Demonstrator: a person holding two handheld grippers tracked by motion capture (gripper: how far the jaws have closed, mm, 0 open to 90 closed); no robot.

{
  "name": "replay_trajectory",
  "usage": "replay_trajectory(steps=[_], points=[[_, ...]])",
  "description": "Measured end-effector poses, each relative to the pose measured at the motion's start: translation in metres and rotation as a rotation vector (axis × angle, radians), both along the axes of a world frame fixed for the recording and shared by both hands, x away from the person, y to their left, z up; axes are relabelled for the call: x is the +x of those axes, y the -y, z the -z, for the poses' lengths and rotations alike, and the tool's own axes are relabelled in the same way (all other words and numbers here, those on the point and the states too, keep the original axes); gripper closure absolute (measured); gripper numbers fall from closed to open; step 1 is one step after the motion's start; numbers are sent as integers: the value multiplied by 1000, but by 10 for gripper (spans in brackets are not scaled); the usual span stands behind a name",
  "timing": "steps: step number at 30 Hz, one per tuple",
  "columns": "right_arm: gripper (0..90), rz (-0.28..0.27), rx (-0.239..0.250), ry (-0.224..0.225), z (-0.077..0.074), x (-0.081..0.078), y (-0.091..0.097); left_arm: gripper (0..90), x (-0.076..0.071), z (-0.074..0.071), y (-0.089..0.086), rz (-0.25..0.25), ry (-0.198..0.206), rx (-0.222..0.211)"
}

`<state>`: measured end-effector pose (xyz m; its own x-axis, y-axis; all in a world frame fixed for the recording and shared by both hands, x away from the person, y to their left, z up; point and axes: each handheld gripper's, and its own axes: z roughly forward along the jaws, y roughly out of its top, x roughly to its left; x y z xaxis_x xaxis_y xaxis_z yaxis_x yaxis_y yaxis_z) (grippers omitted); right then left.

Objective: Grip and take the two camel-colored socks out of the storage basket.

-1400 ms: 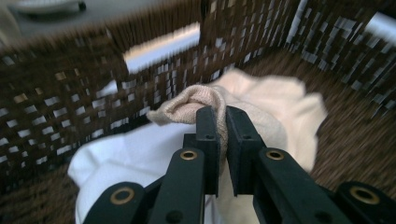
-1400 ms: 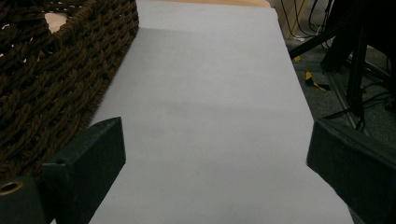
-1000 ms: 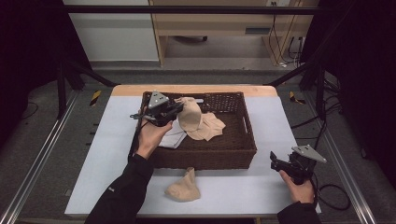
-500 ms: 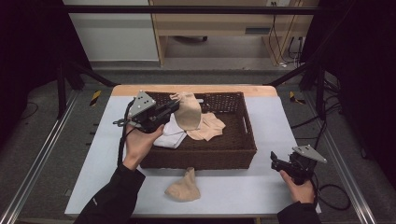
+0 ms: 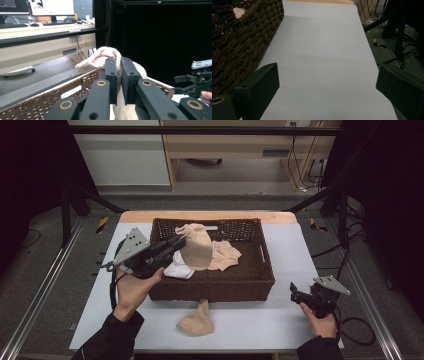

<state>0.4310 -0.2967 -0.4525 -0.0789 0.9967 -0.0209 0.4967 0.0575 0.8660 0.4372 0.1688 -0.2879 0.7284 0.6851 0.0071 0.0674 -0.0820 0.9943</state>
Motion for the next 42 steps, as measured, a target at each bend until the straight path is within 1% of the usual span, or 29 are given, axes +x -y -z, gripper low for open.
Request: replay_trajectory(steps=[3, 6, 8, 9, 11, 12, 14, 17, 20, 22, 24, 27, 30, 37, 40, 42], points=[[50, 1, 0, -1, 0, 0, 0, 838, -9, 2, -2, 14, 4, 6], [50, 0, -1, -1, 0, 0, 0, 838, -19, 6, -5, 28, 4, 2], [50, 1, -1, 0, 0, -1, 0, 838, -21, 7, -6, 30, 3, 0], [50, 2, 1, -1, 0, -1, 0, 838, -28, 12, -8, 40, 0, 9], [50, 2, 1, -1, 0, -1, 0, 838, -31, 13, -9, 44, -2, 12], [50, 4, 2, -2, 0, -1, 0, 838, -37, 18, -10, 52, -7, 20], [50, 5, 7, -2, 0, -2, 0, 838, -42, 24, -9, 62, -16, 31], [50, 5, 6, -3, 0, -2, 0, 838, -48, 33, -9, 75, -31, 49], [50, 6, 7, -3, 0, -2, 0, 838, -55, 42, -8, 88, -49, 54], [51, 6, 8, -3, 0, -2, 0, 837, -58, 50, -8, 99, -62, 68], [51, 8, 9, -5, 0, -2, 0, 838, -59, 53, -8, 102, -69, 71], [51, 6, 5, -2, 0, -2, 0, 838, -64, 68, -7, 114, -100, 100], [51, 7, 9, -6, 0, -2, 0, 837, -65, 85, -6, 119, -137, 123], [51, 4, -1, -6, 1, -2, 0, 837, -61, 122, -5, 112, -230, 171], [51, 4, 0, -8, 1, -2, -1, 836, -57, 137, -4, 108, -272, 198], [51, 3, -2, -10, 1, -2, -1, 833, -53, 147, -4, 95, -301, 214]])
